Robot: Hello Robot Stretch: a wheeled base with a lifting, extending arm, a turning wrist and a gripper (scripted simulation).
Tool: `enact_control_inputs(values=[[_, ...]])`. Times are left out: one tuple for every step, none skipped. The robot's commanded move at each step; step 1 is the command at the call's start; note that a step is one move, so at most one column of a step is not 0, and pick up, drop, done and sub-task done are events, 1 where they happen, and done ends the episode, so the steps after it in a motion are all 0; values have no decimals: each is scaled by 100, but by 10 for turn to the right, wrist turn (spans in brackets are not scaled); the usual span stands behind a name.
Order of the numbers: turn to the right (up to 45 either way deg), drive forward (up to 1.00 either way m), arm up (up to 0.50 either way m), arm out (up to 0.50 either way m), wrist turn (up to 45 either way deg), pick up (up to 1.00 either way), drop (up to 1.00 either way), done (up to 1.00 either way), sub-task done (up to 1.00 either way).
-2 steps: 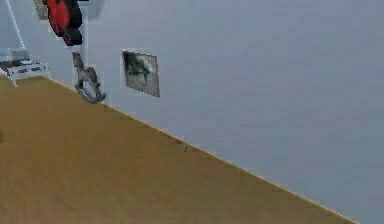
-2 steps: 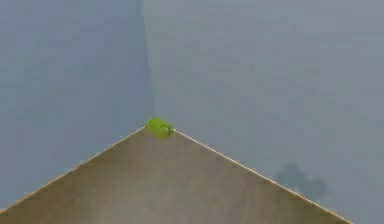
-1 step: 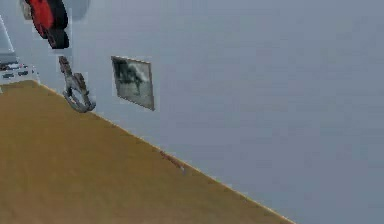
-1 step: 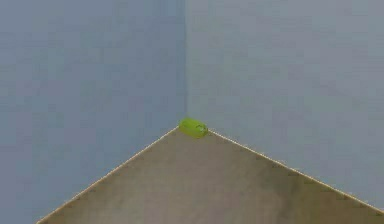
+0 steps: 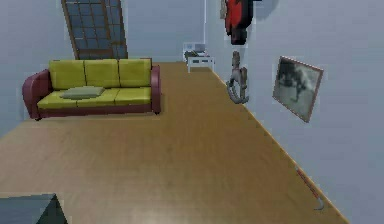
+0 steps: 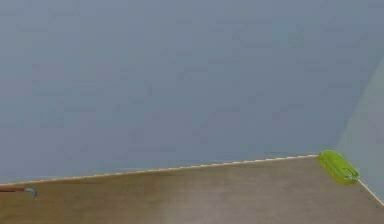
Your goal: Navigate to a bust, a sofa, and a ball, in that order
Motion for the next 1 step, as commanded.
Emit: enact_control_inputs(values=[[-30, 0, 0, 0, 0, 0, 0, 0, 0]])
